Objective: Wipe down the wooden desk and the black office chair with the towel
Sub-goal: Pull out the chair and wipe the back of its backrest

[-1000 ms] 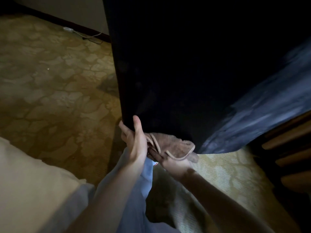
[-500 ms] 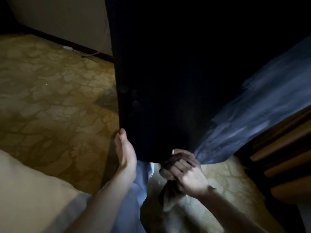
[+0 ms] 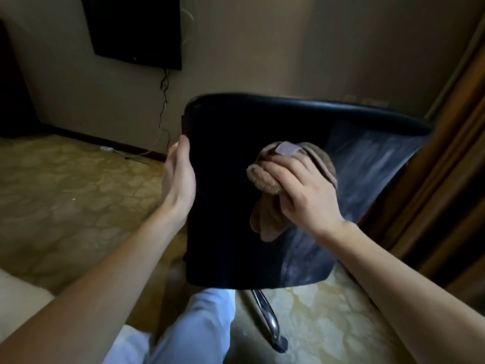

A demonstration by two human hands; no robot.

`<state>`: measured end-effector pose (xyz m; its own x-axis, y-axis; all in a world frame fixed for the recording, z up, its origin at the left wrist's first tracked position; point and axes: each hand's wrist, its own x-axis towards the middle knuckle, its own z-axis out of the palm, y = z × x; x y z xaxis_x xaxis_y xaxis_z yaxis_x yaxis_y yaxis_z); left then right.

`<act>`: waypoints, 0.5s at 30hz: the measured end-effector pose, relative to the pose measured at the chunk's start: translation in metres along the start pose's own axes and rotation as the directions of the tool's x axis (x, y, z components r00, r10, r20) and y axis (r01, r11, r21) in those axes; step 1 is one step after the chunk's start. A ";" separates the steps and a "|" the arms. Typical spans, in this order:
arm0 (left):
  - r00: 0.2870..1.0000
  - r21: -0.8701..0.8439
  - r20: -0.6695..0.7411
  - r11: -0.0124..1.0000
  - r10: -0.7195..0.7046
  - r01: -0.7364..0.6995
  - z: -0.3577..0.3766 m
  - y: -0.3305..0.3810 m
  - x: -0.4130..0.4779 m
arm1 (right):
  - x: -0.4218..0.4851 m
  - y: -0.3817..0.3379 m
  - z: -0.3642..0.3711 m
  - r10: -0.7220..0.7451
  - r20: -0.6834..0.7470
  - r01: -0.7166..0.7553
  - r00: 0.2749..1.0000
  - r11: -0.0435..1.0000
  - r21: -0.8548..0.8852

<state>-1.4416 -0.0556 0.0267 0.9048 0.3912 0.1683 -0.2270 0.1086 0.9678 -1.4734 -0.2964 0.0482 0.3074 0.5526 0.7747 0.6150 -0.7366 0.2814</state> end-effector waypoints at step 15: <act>0.931 -0.220 0.365 0.971 -0.011 0.097 -0.038 0.015 0.016 | 0.062 -0.051 0.073 -0.002 -0.009 0.003 1.000 0.990 0.142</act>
<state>-1.4444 -0.0133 0.0368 0.9762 0.0297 0.2146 -0.2116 0.3445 0.9147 -1.4326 -0.1963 0.0409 0.2995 0.5505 0.7793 0.7130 -0.6718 0.2006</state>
